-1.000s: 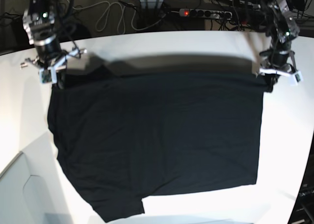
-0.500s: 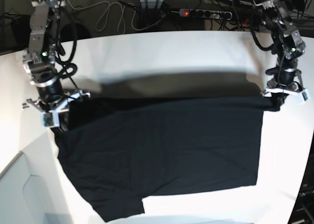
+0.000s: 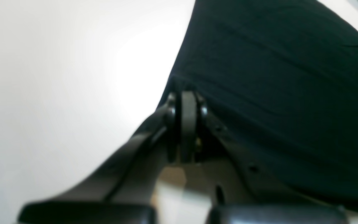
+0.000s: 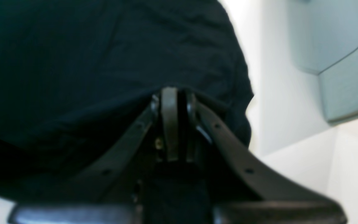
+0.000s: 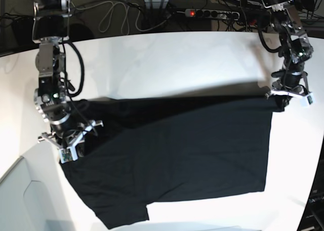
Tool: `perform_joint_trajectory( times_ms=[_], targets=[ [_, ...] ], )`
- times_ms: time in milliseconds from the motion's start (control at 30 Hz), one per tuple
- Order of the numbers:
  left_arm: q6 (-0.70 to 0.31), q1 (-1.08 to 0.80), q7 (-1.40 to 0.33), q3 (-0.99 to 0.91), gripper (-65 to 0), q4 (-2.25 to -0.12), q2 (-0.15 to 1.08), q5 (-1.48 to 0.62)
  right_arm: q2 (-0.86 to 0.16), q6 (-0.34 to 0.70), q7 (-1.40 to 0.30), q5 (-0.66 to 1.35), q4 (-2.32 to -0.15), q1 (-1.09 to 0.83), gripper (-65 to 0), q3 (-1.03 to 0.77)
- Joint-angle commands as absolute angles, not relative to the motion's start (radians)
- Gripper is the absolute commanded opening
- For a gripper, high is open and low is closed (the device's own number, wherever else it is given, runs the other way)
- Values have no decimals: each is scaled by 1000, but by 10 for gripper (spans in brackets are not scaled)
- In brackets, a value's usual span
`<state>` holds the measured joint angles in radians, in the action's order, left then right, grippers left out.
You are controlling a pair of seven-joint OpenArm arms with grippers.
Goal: Fold the T-shirt properly
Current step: 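Lift the shoulder edge with both grippers and pull it toward the hem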
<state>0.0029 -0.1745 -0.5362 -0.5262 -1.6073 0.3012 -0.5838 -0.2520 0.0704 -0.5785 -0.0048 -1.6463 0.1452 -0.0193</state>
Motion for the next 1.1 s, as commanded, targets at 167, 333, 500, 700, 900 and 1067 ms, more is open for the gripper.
perform_joint_trajectory(
  times_ms=[167,333,500,700,900,1067],
  targets=[
    [1,-125,-510,-532,-650,-1618,320,-591,-262,71,-552,-4,-1646,191,-647,-24],
    [1,-99,-510,-530,-650,-1618,320,-591,-260,71,-552,-42,-1641,219,-647,-22],
    [1,-74,-512,-530,-650,-1601,321,-590,-252,73,-552,-70,-1566,278,-647,-22],
    [1,-68,-512,-530,-650,-1583,321,-590,-252,73,-552,-71,-1477,343,-647,-22],
    [1,-50,-512,-530,-650,-1552,321,-590,-254,73,-550,-71,-1422,369,-647,-22],
    [1,-31,-512,-530,-650,-1527,321,-590,-254,73,-550,-71,-1423,335,-647,-22]
  ],
)
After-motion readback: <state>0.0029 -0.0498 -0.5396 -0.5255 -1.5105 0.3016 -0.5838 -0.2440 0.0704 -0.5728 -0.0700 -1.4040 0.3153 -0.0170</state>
